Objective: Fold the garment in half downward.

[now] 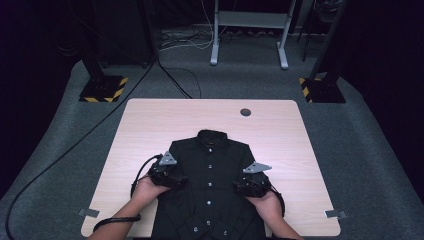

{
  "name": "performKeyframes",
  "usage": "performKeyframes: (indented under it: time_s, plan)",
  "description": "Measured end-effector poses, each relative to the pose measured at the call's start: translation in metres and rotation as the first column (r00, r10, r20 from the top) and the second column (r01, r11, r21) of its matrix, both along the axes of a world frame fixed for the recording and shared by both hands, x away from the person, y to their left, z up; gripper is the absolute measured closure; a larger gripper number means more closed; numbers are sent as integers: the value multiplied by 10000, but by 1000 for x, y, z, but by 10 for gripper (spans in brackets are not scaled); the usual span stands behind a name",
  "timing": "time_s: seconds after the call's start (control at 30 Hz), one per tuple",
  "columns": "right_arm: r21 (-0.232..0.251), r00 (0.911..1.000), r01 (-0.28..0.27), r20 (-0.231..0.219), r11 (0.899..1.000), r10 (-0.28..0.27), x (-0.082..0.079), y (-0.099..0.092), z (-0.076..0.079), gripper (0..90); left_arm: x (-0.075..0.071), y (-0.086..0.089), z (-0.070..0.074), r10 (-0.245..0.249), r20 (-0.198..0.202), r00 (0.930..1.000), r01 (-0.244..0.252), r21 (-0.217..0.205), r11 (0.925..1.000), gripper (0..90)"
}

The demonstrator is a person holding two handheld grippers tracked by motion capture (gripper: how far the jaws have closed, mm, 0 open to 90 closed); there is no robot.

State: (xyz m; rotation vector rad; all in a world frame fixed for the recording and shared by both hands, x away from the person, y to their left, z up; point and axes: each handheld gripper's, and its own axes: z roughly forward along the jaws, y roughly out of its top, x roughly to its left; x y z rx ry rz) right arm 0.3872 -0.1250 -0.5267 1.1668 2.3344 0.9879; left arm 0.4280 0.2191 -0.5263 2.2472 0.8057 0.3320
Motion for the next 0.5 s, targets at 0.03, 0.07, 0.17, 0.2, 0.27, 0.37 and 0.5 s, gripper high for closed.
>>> performKeyframes:
  time_s: [0.03,0.07,0.17,0.2,0.27,0.37,0.5]
  plan:
    - [0,10000,0,0,10000,0,0,0,0,357,0,0,0,0,0,10000,0,0,10000,243]
    - [-59,10000,-47,-43,10000,47,1,0,1,359,0,0,1,-2,-56,10000,2,24,10000,243]
    - [-199,9996,-105,-262,9997,100,4,0,4,386,3,1,2,-123,-167,9998,125,104,9999,258]
    - [-236,9994,-132,-312,9996,124,4,0,5,395,4,2,3,-128,-199,9997,130,93,9999,267]
    - [-261,9996,-147,-265,9996,140,5,0,6,405,4,2,2,-113,-202,9997,114,26,9999,275]
    - [-192,9998,-71,-208,9998,67,9,-2,11,418,1,1,1,-126,4,9999,126,138,9998,274]
    - [-22,9999,115,-124,9999,-115,19,-4,18,436,-1,2,-1,-46,136,9999,46,-50,10000,272]
